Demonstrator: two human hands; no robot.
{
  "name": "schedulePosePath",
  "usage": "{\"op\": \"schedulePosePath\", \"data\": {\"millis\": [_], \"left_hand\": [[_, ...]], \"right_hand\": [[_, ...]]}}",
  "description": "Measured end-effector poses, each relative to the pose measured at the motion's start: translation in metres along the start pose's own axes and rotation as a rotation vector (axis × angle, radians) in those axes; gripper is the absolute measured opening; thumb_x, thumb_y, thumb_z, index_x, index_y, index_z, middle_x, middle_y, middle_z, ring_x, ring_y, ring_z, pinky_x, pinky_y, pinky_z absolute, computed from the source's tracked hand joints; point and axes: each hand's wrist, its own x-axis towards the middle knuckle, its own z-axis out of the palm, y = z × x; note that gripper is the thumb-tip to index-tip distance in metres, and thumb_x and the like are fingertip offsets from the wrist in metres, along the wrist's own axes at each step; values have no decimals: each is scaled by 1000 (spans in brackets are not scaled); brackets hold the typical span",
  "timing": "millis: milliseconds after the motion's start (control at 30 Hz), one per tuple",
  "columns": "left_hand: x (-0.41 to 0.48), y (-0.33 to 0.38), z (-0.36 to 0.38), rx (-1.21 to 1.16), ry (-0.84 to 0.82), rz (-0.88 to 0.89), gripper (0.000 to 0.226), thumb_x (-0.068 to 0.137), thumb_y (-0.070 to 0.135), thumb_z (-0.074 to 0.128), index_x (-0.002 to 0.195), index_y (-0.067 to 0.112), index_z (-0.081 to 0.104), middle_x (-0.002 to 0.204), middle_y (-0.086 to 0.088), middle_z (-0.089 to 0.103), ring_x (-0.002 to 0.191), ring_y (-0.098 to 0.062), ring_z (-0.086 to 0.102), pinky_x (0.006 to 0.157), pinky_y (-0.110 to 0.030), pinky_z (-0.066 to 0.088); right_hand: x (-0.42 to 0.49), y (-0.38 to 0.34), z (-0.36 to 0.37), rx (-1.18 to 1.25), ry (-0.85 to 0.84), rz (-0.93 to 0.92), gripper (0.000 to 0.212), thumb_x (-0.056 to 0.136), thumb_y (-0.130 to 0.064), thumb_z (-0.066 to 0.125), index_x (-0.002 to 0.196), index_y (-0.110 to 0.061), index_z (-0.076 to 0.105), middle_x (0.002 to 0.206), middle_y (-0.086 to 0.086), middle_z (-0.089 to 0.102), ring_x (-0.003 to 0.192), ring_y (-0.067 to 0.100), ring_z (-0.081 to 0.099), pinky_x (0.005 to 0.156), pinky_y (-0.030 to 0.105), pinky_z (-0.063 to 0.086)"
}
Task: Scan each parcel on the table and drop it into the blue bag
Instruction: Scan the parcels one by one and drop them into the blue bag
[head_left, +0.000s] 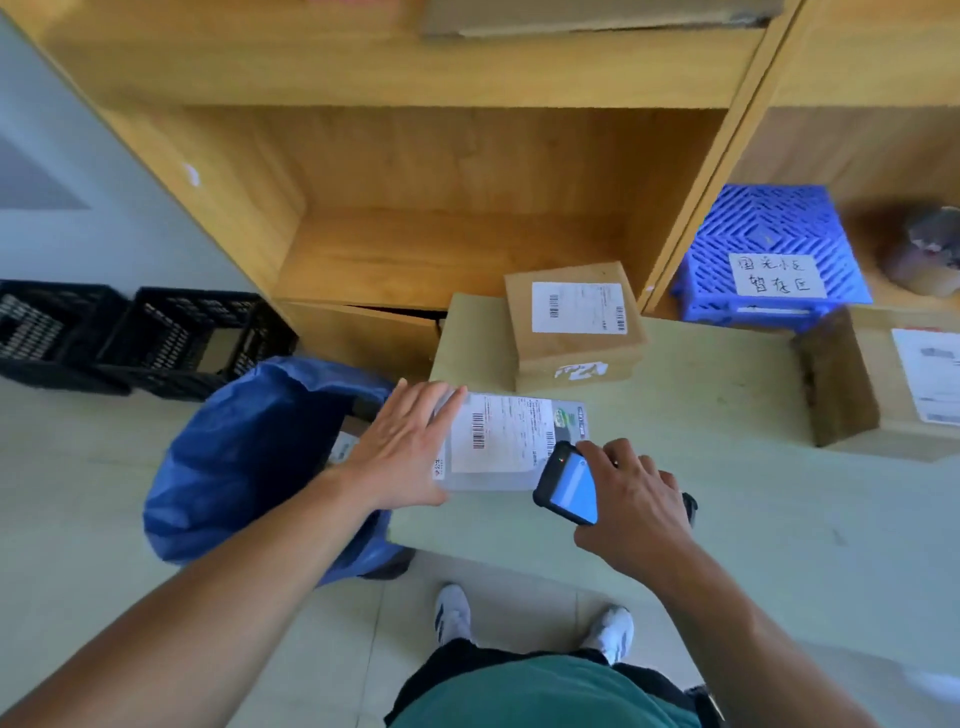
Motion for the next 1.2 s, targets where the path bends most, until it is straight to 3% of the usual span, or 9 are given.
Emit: {"op": "schedulePosePath", "data": {"millis": [267, 433, 533, 633, 733, 833, 967, 1067, 1200], "left_hand": [[-97, -109, 15, -20, 48, -114, 133, 57, 72, 74, 160, 12, 15, 152, -5, 30, 144, -26, 28, 126, -53, 18], [-161, -161, 37, -109, 87, -369, 135, 53, 75, 76, 158, 11, 20, 150, -10, 34, 141, -33, 36, 123, -54, 23], [-198, -178, 58, -153, 101, -452, 127, 58, 76, 64, 156, 6, 25, 146, -16, 39, 134, -37, 41, 117, -57, 32], [-231, -184, 79, -190, 106, -582, 128, 53, 68, 77, 155, 7, 28, 142, -16, 41, 131, -37, 42, 114, -55, 36], [-251, -186, 95, -268, 209, -720, 123, 50, 61, 76, 150, 6, 33, 132, -15, 44, 121, -36, 45, 98, -50, 47], [-249, -189, 108, -278, 253, -793, 122, 52, 59, 73, 153, 5, 30, 136, -21, 43, 125, -42, 44, 102, -59, 43], [-226, -183, 118, -493, 170, -870, 142, 53, 74, 77, 161, 14, 6, 150, -19, 32, 136, -40, 37, 110, -65, 35], [-210, -168, 125, -687, -51, -714, 139, 61, 82, 71, 159, 36, -16, 167, -8, 7, 150, -35, 26, 116, -69, 27], [-202, -157, 130, -488, -13, -708, 126, 76, 78, 65, 160, 32, -17, 171, -6, -12, 158, -30, 3, 118, -70, 20]], "right_hand": [[23, -141, 19, -43, 25, -122, 94, 67, -42, 70, 147, -33, 23, 128, -3, 40, 111, 24, 49, 92, 38, 42], [30, -198, 38, 45, 4, -123, 92, 66, -45, 74, 144, -32, 26, 126, -1, 39, 112, 26, 50, 87, 41, 45], [34, -220, 45, 68, 3, -138, 90, 66, -43, 76, 142, -31, 28, 123, 0, 41, 108, 25, 52, 86, 41, 47], [40, -237, 47, 82, 2, -129, 87, 66, -39, 75, 141, -32, 30, 120, 0, 42, 105, 26, 53, 86, 41, 48], [44, -252, 49, 111, -3, -118, 82, 68, -37, 72, 139, -34, 30, 118, -1, 42, 105, 27, 53, 86, 42, 49], [46, -258, 51, 122, -12, -131, 82, 67, -39, 72, 137, -36, 30, 118, -1, 42, 104, 27, 54, 85, 42, 50], [45, -259, 55, 91, -20, -138, 91, 68, -41, 77, 143, -35, 26, 124, 0, 42, 110, 23, 52, 89, 42, 51], [45, -254, 55, 82, -18, -114, 94, 69, -41, 80, 145, -34, 26, 128, 1, 41, 112, 23, 51, 91, 41, 51], [45, -243, 52, 94, 16, -86, 92, 68, -40, 79, 144, -34, 27, 125, 0, 40, 108, 24, 51, 87, 40, 50]]}}
